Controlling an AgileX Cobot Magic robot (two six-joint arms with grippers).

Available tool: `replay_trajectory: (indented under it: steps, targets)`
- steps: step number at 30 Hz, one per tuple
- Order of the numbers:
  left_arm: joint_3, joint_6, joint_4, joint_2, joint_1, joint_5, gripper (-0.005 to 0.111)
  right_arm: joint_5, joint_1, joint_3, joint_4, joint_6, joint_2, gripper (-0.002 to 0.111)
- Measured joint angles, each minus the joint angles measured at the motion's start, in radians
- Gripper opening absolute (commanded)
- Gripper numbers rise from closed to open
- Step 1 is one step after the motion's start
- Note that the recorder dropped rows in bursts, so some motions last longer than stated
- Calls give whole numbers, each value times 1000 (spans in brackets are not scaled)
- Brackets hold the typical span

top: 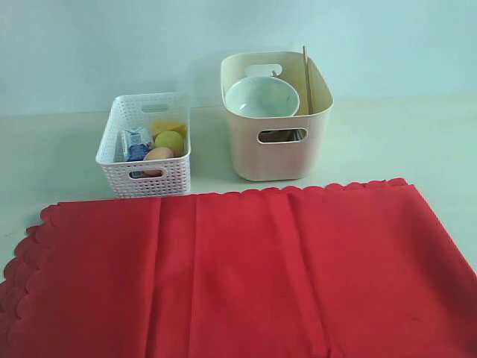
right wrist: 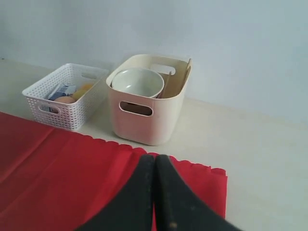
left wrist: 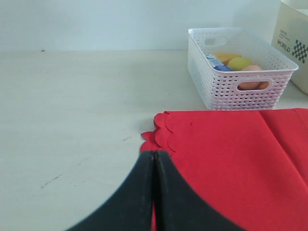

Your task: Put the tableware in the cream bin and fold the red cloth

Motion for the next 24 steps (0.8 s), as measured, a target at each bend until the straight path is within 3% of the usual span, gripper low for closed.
replay_trajectory:
  steps: [24]
  targets:
    - [0, 0, 0, 0, -7, 0, 0, -85, 0, 97, 13, 40, -16, 0]
